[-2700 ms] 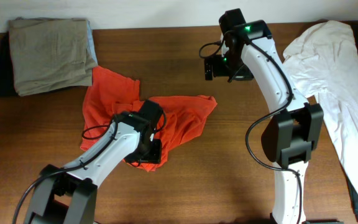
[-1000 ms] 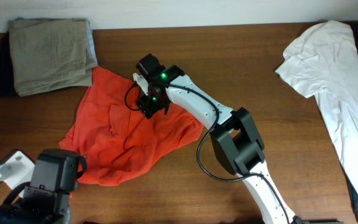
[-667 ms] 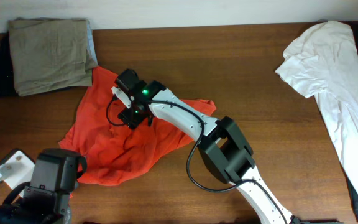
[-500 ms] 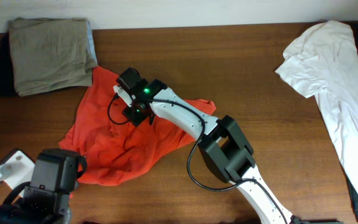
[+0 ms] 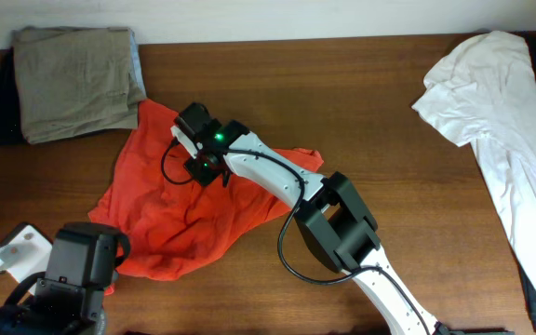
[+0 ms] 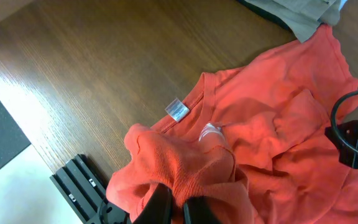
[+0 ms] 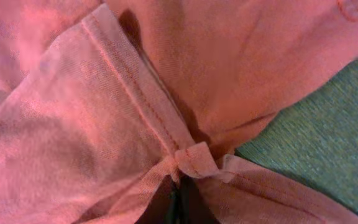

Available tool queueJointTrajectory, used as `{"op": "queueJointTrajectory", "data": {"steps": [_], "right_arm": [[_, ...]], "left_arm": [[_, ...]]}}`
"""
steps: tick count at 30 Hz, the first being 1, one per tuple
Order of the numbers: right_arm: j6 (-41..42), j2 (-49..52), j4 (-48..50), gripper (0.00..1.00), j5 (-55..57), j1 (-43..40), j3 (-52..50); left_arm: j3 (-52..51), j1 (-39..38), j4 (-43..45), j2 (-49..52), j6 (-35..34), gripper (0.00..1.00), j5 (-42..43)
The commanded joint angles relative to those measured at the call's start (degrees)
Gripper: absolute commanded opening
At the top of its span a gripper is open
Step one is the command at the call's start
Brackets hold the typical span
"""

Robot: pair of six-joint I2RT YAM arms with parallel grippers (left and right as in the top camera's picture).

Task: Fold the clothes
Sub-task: 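Lift the shirt with both grippers and spread it flat on the table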

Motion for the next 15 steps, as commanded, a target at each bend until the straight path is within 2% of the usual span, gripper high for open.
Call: {"op": "queueJointTrajectory", "data": {"steps": [1,3,5,6,11,14,15], "right_arm": [[2.97,-0.28,-1.07,0.04,5.68,-1.14,1.09],[5.99,-2.89,-5.07,0.04,7.41,-3.37,3.69],[6.01,-7.43,-9.97,0.04,7.41,-7.04,5.95],[7.13,-11.17,-13.31,0.04,7.63,-9.97,7.72],[7.52,-30.8,-22.08,0.04,7.8,-24.09,10.62],[7.52,-41.88,-23.26,0.04,7.82,-31.63,10.62],[7.89,-47.69,-24.5,0.04,7.8,-36.04,10.62]], "left_arm": [[-0.42,0.35,0.17,0.22,-0.37,0.05,-0.04],[-0.42,0.35,1.33,0.22,-0.24,0.05,0.02],[-0.42,0.35,4.7,0.22,6.38,0.04,2.91],[-0.42,0.35,7.87,0.35,10.43,0.04,4.85],[1.33,0.35,11.5,4.44,15.21,0.01,6.91],[10.69,0.35,10.78,8.31,17.18,0.01,7.96],[18.73,0.35,10.51,10.27,20.09,0.01,8.22]]}}
